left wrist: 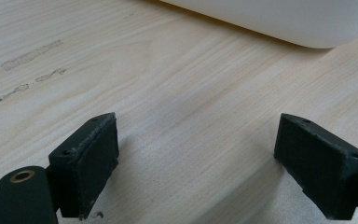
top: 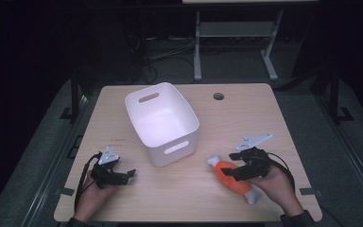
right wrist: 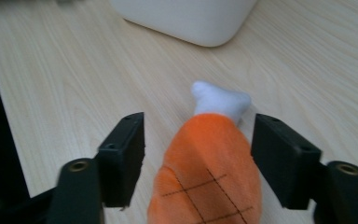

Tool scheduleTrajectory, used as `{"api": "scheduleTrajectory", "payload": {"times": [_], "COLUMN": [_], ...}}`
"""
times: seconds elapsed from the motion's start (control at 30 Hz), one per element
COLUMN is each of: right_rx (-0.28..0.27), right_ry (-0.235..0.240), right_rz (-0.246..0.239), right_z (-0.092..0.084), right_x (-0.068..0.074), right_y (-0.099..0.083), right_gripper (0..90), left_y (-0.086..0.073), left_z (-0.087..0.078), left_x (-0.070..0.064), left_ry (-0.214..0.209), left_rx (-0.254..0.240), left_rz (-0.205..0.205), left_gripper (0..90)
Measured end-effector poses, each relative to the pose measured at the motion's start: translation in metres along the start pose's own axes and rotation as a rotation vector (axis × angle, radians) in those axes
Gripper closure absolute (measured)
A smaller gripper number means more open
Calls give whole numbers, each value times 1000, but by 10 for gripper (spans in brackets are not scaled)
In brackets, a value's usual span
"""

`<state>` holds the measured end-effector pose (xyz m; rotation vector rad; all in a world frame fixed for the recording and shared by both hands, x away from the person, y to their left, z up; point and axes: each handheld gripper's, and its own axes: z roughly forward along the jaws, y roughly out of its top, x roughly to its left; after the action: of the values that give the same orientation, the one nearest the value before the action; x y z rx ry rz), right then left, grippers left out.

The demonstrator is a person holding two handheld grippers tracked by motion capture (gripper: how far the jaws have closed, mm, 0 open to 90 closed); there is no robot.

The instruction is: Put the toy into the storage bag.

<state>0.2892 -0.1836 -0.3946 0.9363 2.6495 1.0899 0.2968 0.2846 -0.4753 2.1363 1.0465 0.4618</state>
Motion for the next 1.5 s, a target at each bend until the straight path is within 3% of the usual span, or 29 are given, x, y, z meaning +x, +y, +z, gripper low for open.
{"api": "scheduleTrajectory", "payload": {"times": [0.3,0.9,1.5], "right_rx": [42,138,260], "right_ry": [-52,-75,-74], "right_rz": [34,49,39], "right_z": [0,16,47], "right_x": [-2,-2,-1], "right_y": [-3,-11,-22], "right_gripper": [134,60,29], "left_y": [0,0,0], "left_z": [0,0,0], "left_x": [0,0,0], "left_ry": [0,0,1], "left_rx": [0,-2,1], "left_rz": [0,-3,1], "left_gripper": [131,130,130]}}
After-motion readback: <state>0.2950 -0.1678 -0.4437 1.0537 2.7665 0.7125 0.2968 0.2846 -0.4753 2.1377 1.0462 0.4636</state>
